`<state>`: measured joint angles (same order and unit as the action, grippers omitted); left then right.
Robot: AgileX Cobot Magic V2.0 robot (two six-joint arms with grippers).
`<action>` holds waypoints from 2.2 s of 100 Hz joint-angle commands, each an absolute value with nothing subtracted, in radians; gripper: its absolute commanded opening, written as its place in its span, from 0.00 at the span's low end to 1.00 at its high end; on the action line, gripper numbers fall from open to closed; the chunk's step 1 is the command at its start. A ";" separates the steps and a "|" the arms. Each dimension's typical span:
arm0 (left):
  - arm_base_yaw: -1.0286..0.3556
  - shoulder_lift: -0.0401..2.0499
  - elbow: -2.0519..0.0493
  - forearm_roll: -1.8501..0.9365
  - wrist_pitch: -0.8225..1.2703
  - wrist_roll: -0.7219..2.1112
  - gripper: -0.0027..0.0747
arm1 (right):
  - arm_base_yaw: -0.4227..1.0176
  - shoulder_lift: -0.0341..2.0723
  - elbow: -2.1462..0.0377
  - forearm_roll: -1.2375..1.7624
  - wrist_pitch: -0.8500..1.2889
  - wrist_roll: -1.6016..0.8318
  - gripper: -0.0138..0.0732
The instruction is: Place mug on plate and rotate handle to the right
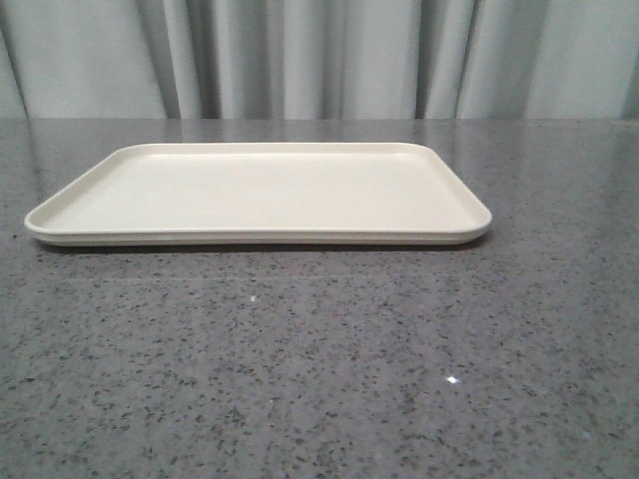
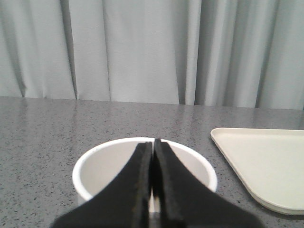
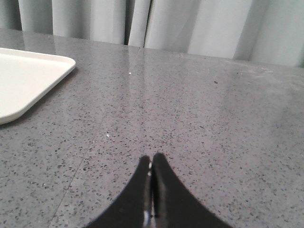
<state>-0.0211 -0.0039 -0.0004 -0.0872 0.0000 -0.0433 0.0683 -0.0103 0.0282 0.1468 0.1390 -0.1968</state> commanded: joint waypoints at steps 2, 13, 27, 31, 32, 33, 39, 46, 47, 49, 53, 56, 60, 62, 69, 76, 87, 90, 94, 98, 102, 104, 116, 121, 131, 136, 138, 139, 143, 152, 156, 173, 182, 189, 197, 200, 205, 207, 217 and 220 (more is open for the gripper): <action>-0.020 -0.033 0.011 -0.088 -0.084 -0.049 0.01 | 0.064 -0.030 0.027 0.137 0.061 -0.196 0.03; -0.020 -0.033 0.011 -0.088 -0.084 -0.049 0.01 | 0.064 -0.030 0.027 0.137 0.061 -0.196 0.03; -0.020 -0.033 0.011 -0.088 -0.084 -0.049 0.01 | 0.064 -0.030 0.027 0.137 0.061 -0.196 0.03; -0.020 -0.033 0.011 -0.088 -0.084 -0.049 0.01 | 0.064 -0.030 0.027 0.137 0.061 -0.196 0.03; -0.020 -0.033 0.011 -0.088 -0.084 -0.049 0.01 | 0.064 -0.030 0.027 0.137 0.061 -0.196 0.03; -0.020 -0.033 0.011 -0.088 -0.084 -0.049 0.01 | 0.064 -0.030 0.027 0.137 0.061 -0.196 0.03; -0.020 -0.033 0.011 -0.088 -0.088 -0.049 0.01 | 0.064 -0.030 0.027 0.137 0.061 -0.196 0.03; -0.020 -0.033 0.011 -0.088 -0.095 -0.049 0.01 | 0.064 -0.030 0.027 0.137 0.061 -0.196 0.03; -0.020 -0.033 0.011 -0.088 -0.097 -0.049 0.01 | 0.064 -0.030 0.027 0.137 0.061 -0.196 0.03; -0.020 -0.033 0.011 -0.088 -0.104 -0.049 0.01 | 0.064 -0.030 0.027 0.137 0.061 -0.196 0.03; -0.020 -0.033 0.011 -0.088 -0.115 -0.049 0.01 | 0.064 -0.030 0.027 0.137 0.061 -0.196 0.03; -0.020 -0.033 0.011 -0.088 -0.131 -0.049 0.01 | 0.064 -0.030 0.027 0.137 0.061 -0.196 0.03; -0.020 -0.033 0.011 -0.088 -0.148 -0.049 0.01 | 0.064 -0.030 0.027 0.137 0.061 -0.196 0.03; -0.020 -0.033 0.011 -0.088 -0.159 -0.049 0.01 | 0.064 -0.030 0.027 0.137 0.060 -0.196 0.03; -0.020 -0.033 0.011 -0.088 -0.181 -0.049 0.01 | 0.064 -0.030 0.027 0.137 0.060 -0.196 0.03; -0.020 -0.033 0.011 -0.088 -0.187 -0.049 0.01 | 0.064 -0.030 0.027 0.137 0.059 -0.196 0.03; -0.020 -0.033 0.011 -0.088 -0.192 -0.049 0.01 | 0.064 -0.030 0.027 0.137 0.059 -0.196 0.03; -0.020 -0.033 0.011 -0.088 -0.199 -0.049 0.01 | 0.064 -0.030 0.027 0.137 0.058 -0.196 0.03; -0.020 -0.033 0.011 -0.090 -0.211 -0.052 0.01 | 0.064 -0.030 0.027 0.137 0.058 -0.196 0.03; -0.020 -0.033 0.011 -0.090 -0.215 -0.052 0.01 | 0.064 -0.030 0.027 0.137 0.058 -0.196 0.03; -0.020 -0.033 0.011 -0.090 -0.215 -0.052 0.01 | 0.064 -0.030 0.027 0.137 0.058 -0.196 0.03; -0.020 -0.033 0.011 -0.090 -0.215 -0.052 0.01 | 0.064 -0.030 0.027 0.137 0.058 -0.196 0.03; -0.020 -0.033 0.011 -0.090 -0.220 -0.052 0.01 | 0.064 -0.030 0.027 0.138 0.058 -0.196 0.03; -0.020 -0.033 0.011 -0.090 -0.220 -0.054 0.01 | 0.064 -0.030 0.027 0.138 0.058 -0.196 0.03; -0.020 -0.033 0.011 -0.094 -0.218 -0.054 0.01 | 0.064 -0.030 0.027 0.138 0.058 -0.195 0.03; -0.020 -0.033 0.011 -0.097 -0.218 -0.054 0.01 | 0.064 -0.030 0.027 0.138 0.049 -0.195 0.03; -0.020 -0.033 0.011 -0.099 -0.218 -0.054 0.01 | 0.064 -0.030 0.027 0.138 0.045 -0.195 0.03; -0.020 -0.033 0.011 -0.099 -0.218 -0.054 0.01 | 0.064 -0.030 0.027 0.138 0.042 -0.195 0.03; -0.020 -0.033 0.011 -0.099 -0.219 -0.056 0.01 | 0.064 -0.030 0.027 0.138 0.025 -0.195 0.03; -0.020 -0.033 0.009 -0.123 -0.217 -0.095 0.01 | 0.064 -0.030 0.027 0.139 0.000 -0.193 0.03; -0.020 -0.033 0.009 -0.125 -0.215 -0.121 0.01 | 0.064 -0.030 0.027 0.153 0.000 -0.188 0.03; -0.020 -0.033 -0.012 -0.125 -0.209 -0.139 0.01 | 0.064 -0.030 0.026 0.234 -0.023 -0.181 0.03; -0.020 -0.033 -0.030 -0.125 -0.207 -0.139 0.01 | 0.064 -0.030 0.012 0.263 -0.024 -0.181 0.03; -0.020 -0.033 -0.042 -0.125 -0.207 -0.139 0.01 | 0.064 -0.030 -0.001 0.263 -0.030 -0.181 0.03; -0.020 -0.033 -0.052 -0.125 -0.207 -0.139 0.01 | 0.064 -0.030 -0.014 0.263 -0.032 -0.181 0.03; -0.020 -0.033 -0.052 -0.125 -0.207 -0.139 0.01 | 0.064 -0.029 -0.017 0.263 -0.035 -0.181 0.03; -0.020 -0.033 -0.055 -0.125 -0.207 -0.139 0.01 | 0.064 -0.026 -0.018 0.263 -0.036 -0.181 0.03; -0.020 -0.033 -0.055 -0.130 -0.205 -0.139 0.01 | 0.064 -0.024 -0.019 0.263 -0.035 -0.181 0.03; -0.020 -0.033 -0.055 -0.194 -0.203 -0.139 0.01 | 0.064 -0.023 -0.032 0.280 -0.025 -0.181 0.03; -0.020 -0.033 -0.055 -0.206 -0.203 -0.139 0.01 | 0.064 -0.023 -0.038 0.286 -0.026 -0.181 0.03</action>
<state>-0.0211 -0.0039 -0.0178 -0.1583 -0.1348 -0.1296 0.0683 -0.0103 0.0122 0.2677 0.0519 -0.1797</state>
